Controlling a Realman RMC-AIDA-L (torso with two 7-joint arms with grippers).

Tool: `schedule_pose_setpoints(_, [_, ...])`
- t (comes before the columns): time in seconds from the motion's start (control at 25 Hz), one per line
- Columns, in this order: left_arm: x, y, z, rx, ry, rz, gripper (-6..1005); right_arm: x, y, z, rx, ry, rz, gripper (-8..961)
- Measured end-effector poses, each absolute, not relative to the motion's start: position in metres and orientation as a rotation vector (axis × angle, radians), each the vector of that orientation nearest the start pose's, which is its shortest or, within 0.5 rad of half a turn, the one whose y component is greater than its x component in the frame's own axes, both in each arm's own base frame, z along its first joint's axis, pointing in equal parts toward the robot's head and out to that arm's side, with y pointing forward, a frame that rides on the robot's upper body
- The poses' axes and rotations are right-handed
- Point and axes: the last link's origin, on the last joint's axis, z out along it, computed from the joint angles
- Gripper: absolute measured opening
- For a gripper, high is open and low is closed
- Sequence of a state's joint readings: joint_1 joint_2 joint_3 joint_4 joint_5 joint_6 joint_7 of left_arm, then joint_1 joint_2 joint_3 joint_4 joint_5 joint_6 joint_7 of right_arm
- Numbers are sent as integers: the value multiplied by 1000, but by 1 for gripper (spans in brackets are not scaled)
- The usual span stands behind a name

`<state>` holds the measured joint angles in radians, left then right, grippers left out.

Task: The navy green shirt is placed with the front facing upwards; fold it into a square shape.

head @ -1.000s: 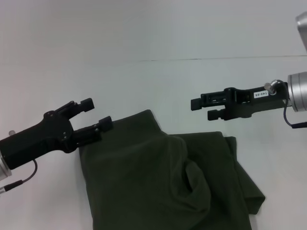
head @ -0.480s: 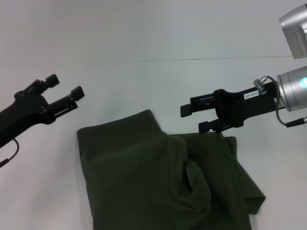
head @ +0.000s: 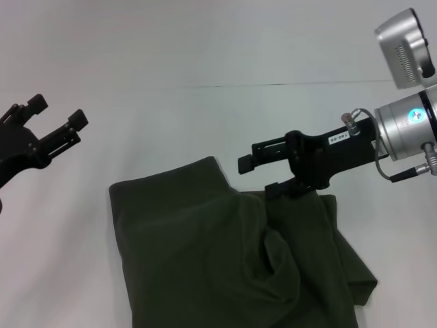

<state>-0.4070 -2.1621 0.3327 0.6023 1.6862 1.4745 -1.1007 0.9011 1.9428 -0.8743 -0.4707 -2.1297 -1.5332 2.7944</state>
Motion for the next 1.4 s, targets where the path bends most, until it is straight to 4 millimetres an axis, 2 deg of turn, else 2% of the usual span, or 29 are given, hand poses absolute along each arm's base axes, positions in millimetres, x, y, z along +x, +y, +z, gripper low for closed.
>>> schedule_pose_setpoints(0.2, [-311,314,33,-1981,-585,-998,939,177,391,-10,-2341,2271,256,899])
schedule_pose_setpoints(0.76, [-311,313,32,-1970,-573,-993,938,192,389,-23,-2277,2266,203,870])
schedule_pose_setpoints(1.2, [-311,317,31,-1973,-576,-977,938,179,391,-44,-2287,2245,244,814])
schedule_pose_setpoints(1.4, [-311,316,32,-1972,-560,-971,939,174,391,-48,-2357,2167,255,789])
